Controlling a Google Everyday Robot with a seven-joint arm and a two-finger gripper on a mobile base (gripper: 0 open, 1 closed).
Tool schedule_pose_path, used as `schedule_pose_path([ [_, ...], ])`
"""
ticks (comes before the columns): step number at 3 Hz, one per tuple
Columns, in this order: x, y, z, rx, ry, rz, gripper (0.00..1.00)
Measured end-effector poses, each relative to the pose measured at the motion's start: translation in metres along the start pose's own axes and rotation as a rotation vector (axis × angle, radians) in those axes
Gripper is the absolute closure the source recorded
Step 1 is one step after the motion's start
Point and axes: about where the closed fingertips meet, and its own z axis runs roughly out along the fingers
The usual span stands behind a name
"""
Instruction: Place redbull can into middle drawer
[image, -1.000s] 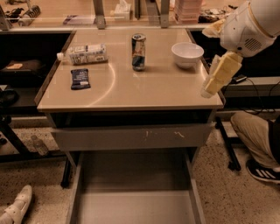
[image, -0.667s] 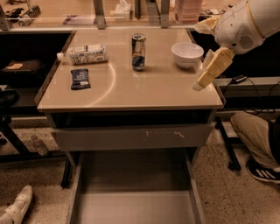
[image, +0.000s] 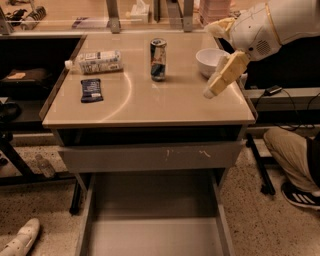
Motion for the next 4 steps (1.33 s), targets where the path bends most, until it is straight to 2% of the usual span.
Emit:
schedule_pose_path([
  [1, 0.0, -0.001, -0.001, 0.009, 0.004, 0.003, 0.0],
  [2, -0.001, -0.026, 0.022, 0.041, -0.073, -0.002, 0.0],
  [3, 0.004, -0.063, 0.053, 0.1, -0.176, 0.007, 0.0],
  [4, 0.011, -0.091, 0.073, 0.169, -0.207, 0.006, 0.0],
])
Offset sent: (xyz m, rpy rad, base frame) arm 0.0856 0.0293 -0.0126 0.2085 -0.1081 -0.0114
